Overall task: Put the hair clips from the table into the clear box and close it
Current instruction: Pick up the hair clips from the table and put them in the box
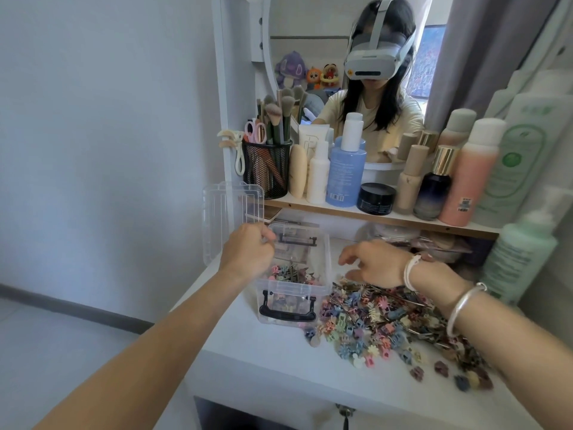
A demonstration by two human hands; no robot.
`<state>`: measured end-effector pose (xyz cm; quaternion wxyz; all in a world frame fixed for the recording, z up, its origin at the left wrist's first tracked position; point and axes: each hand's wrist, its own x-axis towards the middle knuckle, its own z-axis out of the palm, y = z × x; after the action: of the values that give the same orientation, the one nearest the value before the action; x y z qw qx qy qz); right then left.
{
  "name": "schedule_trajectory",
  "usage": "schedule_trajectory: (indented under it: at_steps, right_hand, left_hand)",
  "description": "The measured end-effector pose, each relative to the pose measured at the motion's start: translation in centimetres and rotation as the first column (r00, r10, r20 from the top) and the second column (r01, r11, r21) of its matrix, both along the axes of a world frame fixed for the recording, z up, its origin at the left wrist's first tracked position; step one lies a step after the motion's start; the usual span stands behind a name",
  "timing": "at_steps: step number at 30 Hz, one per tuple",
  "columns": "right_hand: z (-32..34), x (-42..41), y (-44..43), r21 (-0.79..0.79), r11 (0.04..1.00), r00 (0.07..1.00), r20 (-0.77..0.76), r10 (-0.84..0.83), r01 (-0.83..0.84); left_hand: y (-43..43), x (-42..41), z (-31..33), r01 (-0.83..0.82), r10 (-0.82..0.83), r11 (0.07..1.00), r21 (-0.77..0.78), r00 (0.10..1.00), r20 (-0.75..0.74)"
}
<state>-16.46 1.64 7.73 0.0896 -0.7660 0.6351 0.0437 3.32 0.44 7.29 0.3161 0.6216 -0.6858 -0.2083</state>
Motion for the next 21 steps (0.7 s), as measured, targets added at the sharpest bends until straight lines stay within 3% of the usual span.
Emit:
schedule_trajectory:
  at_steps: [3,5,10,21]
  right_hand:
    - [-1.3,0.2,-0.5,0.187,0.982,0.995,0.094,-0.027,0.009]
    - [-1.8,0.5,-0.9,0.22,0.976,0.993,0.115,-0.027,0.001]
    - [-2.4,1.4,-1.5,0.105,0.994,0.996,0.087,0.029,-0.038]
    - [-3.1,1.2,-1.8,0.052,0.998,0.992,0.126,0.012,-0.019]
  left_hand:
    - [0.3,1.0,0.2,-0.034,0.034,0.999,-0.005,0.999,0.007]
    - [0.4,1.5,0.3,-0.047,0.047,0.999,0.004,0.999,0.005]
    - [0.6,1.9,0.4,-0.04,0.04,0.999,0.007,0.999,0.011]
    - [0.8,1.5,0.2,-0.017,0.017,1.0,0.008,1.0,0.01]
